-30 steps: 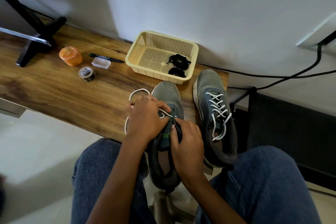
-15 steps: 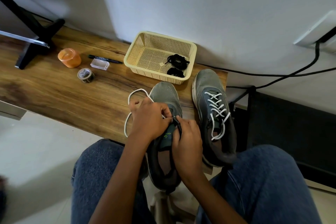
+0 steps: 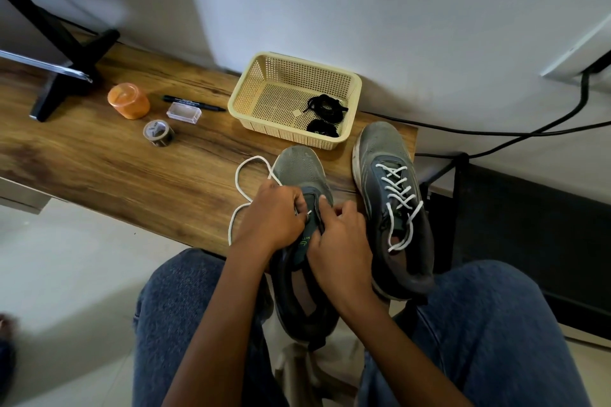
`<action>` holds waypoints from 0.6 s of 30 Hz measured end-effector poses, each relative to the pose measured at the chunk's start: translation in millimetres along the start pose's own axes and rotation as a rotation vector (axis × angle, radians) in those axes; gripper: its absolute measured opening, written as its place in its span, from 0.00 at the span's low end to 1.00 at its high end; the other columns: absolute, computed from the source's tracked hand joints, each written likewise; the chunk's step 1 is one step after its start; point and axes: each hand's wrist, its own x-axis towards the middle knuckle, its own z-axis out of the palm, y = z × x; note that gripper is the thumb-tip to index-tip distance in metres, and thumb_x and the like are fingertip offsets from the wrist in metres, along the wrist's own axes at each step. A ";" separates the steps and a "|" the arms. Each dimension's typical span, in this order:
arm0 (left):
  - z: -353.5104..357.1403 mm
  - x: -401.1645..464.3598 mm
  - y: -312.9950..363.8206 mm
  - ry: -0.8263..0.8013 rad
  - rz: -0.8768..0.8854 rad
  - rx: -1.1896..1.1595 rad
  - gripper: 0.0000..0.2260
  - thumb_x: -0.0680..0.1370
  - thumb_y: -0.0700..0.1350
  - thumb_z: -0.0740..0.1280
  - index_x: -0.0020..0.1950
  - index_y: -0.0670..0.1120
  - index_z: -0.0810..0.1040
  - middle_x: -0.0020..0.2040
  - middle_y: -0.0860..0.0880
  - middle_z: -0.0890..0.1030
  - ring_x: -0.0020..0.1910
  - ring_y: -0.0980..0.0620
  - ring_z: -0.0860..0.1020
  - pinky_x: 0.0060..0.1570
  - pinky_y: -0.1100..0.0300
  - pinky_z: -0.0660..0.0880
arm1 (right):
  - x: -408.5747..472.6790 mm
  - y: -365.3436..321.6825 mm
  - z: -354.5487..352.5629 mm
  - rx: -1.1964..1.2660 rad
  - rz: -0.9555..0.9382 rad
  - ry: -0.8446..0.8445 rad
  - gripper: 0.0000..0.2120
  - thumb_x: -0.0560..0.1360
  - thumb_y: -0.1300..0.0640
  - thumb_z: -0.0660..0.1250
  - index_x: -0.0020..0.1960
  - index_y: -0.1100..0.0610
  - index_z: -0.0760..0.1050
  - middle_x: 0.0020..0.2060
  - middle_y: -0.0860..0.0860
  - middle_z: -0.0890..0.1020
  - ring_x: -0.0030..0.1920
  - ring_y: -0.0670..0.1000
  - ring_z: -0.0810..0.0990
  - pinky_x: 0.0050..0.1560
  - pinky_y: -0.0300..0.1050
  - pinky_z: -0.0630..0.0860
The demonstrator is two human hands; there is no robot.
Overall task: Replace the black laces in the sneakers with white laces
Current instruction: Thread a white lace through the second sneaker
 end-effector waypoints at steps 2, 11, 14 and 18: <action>1.3 -0.2 1.3 0.026 -0.019 -0.017 0.02 0.76 0.46 0.68 0.44 0.52 0.77 0.54 0.49 0.67 0.44 0.52 0.75 0.42 0.59 0.68 | -1.5 0.1 3.5 -0.085 -0.030 -0.012 0.28 0.77 0.60 0.58 0.76 0.53 0.58 0.61 0.54 0.67 0.59 0.55 0.66 0.51 0.47 0.70; 8.8 3.4 3.6 0.083 -0.049 -0.062 0.03 0.77 0.45 0.67 0.45 0.48 0.78 0.53 0.48 0.67 0.44 0.50 0.74 0.41 0.59 0.67 | -11.8 2.9 19.9 -0.120 -0.200 0.196 0.27 0.61 0.66 0.73 0.61 0.64 0.76 0.46 0.56 0.78 0.41 0.57 0.76 0.34 0.48 0.76; 10.4 4.0 3.1 0.120 -0.046 -0.087 0.02 0.77 0.45 0.68 0.44 0.49 0.80 0.52 0.47 0.71 0.44 0.51 0.75 0.37 0.62 0.66 | -12.2 2.9 20.5 -0.106 -0.184 0.177 0.27 0.61 0.65 0.73 0.61 0.64 0.76 0.47 0.56 0.78 0.42 0.57 0.76 0.35 0.49 0.76; 15.0 4.1 0.5 0.184 -0.031 -0.125 0.03 0.75 0.45 0.70 0.42 0.53 0.80 0.51 0.48 0.75 0.43 0.53 0.77 0.35 0.65 0.66 | -10.8 5.7 24.3 -0.014 -0.162 0.166 0.26 0.64 0.67 0.72 0.62 0.64 0.75 0.50 0.57 0.78 0.45 0.58 0.76 0.37 0.51 0.78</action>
